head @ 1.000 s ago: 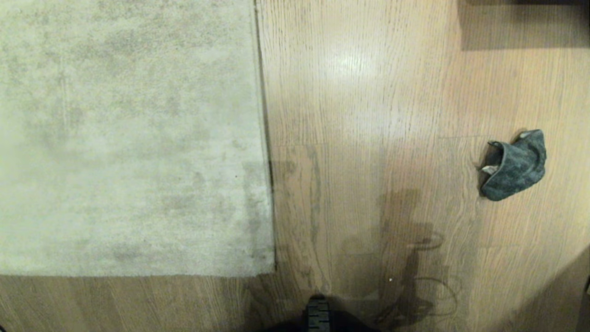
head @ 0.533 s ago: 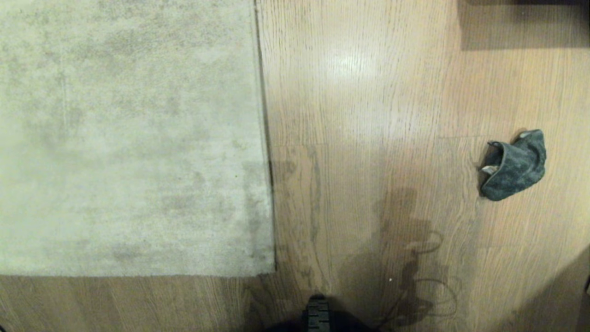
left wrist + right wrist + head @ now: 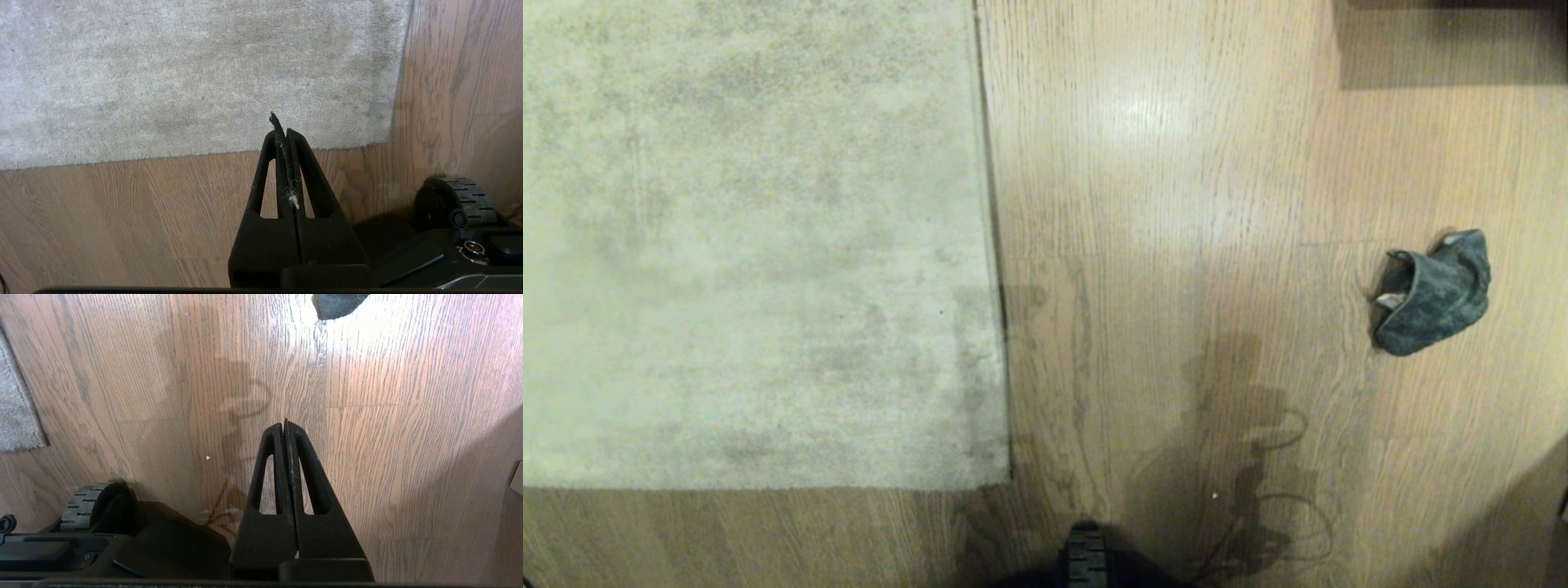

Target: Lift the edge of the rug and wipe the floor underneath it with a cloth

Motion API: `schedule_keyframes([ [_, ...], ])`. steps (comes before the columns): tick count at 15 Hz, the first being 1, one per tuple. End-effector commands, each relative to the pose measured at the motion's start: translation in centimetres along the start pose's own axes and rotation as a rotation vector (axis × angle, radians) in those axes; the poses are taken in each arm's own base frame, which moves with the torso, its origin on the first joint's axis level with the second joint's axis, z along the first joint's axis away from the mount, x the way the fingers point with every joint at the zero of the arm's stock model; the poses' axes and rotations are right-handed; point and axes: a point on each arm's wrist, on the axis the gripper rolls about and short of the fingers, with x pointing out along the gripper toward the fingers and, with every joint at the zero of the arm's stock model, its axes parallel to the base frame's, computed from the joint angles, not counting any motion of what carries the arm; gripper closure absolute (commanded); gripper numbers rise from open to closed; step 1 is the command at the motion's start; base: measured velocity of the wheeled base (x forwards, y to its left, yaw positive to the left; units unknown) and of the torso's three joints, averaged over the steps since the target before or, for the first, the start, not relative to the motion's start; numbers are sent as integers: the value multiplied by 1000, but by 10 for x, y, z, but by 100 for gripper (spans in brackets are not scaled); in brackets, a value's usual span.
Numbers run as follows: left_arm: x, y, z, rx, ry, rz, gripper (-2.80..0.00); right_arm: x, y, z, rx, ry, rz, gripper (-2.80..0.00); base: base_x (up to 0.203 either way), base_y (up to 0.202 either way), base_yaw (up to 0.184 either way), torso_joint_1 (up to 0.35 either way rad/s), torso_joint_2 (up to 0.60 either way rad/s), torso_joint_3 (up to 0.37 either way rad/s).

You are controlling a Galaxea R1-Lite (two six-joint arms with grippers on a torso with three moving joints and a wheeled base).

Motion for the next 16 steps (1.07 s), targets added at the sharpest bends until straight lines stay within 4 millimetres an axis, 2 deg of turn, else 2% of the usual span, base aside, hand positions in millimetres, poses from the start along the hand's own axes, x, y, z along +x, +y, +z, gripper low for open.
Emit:
schedule_keyframes([
  [1,0,0,0,0,2,0,0,0,0,0,0,0,1,0,0,0,0,0,0,0],
  [16,0,0,0,-6,2,0,0,0,0,0,0,0,1,0,0,0,0,0,0,0],
])
